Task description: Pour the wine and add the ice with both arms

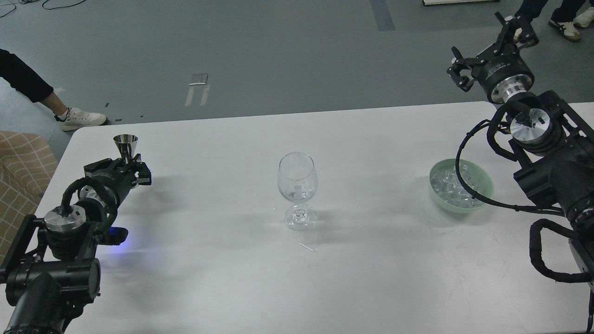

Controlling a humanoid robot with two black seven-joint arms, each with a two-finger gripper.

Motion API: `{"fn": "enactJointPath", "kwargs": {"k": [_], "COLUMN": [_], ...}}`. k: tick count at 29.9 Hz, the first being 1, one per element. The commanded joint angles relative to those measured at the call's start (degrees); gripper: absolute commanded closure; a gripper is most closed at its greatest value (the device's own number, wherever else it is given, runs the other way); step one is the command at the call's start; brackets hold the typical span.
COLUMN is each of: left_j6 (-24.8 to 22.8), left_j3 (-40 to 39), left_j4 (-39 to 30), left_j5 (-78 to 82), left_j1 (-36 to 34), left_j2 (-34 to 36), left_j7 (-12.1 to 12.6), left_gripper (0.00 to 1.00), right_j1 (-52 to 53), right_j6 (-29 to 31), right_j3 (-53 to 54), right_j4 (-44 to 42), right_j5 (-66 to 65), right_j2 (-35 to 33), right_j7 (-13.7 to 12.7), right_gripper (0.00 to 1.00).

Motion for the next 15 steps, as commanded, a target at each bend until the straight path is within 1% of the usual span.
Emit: {"fn": "enactJointPath", "kwargs": {"k": [1,6,8,15], "left_j6": [-0.16,-0.77,-2.70,-3.50], "left_j3": [0.20,0.20,0.20,0.20], "left_j4": [0.08,3.07,4.12,4.57], "left_j5": [0.05,0.14,0.14,0.14], "left_j1": [0.01,-0.35,-0.35,-0.61], "left_j2": [-1.13,-1.40,-1.40,-1.22], "left_j7": [-0.23,-0.32,-0.32,-0.32], "left_gripper": [1.00,1.00,1.00,1.00], "right_j1": [0.01,-0.16,-0.25,-0.17], "right_j6": [0.00,0.00,0.00,0.00], "right_j3": [-0.09,-0.09,-0.09,-0.09], "right_j4": [0.00,0.00,0.00,0.00], "right_j5": [0.05,-0.03,-0.03,-0.03], "right_j2": [0.03,-0.06,-0.06,-0.06], "right_j7": [0.00,-0.08,0.00,0.00], "right_gripper": [0.00,0.00,0.00,0.00]}}
